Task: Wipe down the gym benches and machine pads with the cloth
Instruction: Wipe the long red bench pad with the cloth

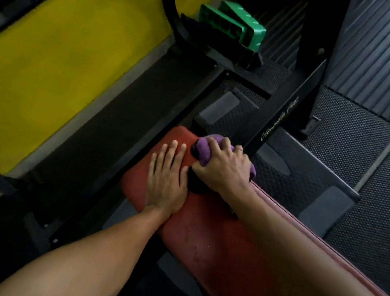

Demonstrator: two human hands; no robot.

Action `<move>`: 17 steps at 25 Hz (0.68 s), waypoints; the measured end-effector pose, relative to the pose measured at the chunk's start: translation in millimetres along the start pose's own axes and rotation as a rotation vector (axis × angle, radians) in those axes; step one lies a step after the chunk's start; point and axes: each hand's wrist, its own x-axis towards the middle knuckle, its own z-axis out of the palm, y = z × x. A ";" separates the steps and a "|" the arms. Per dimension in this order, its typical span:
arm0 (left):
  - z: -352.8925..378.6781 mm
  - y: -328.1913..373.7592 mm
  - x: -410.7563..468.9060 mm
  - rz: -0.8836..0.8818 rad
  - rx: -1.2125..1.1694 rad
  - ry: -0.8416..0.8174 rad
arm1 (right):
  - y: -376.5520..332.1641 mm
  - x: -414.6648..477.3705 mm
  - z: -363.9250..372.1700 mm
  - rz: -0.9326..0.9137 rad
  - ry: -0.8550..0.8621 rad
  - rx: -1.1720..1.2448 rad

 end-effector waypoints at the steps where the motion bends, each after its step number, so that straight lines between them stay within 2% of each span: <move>1: 0.8 -0.1 0.1 0.000 -0.001 0.002 | -0.3 10.9 -6.2 -0.011 -0.045 0.025; 4: 0.8 2.4 -0.3 -0.003 -0.008 0.002 | 29.3 -5.9 -15.1 0.035 -0.095 0.103; 9: -0.4 3.3 -2.4 -0.005 0.005 0.009 | 84.6 -100.3 -6.8 0.206 0.098 0.073; 12: 2.3 2.6 -2.0 -0.010 0.020 0.020 | 59.5 -80.1 6.7 0.235 0.146 0.019; 15: 3.2 2.5 -1.3 0.003 0.039 0.027 | 15.9 -48.2 13.9 0.189 0.132 0.032; 17: 3.2 2.3 -0.7 0.012 0.031 0.020 | 10.5 -47.8 19.4 0.147 0.141 0.045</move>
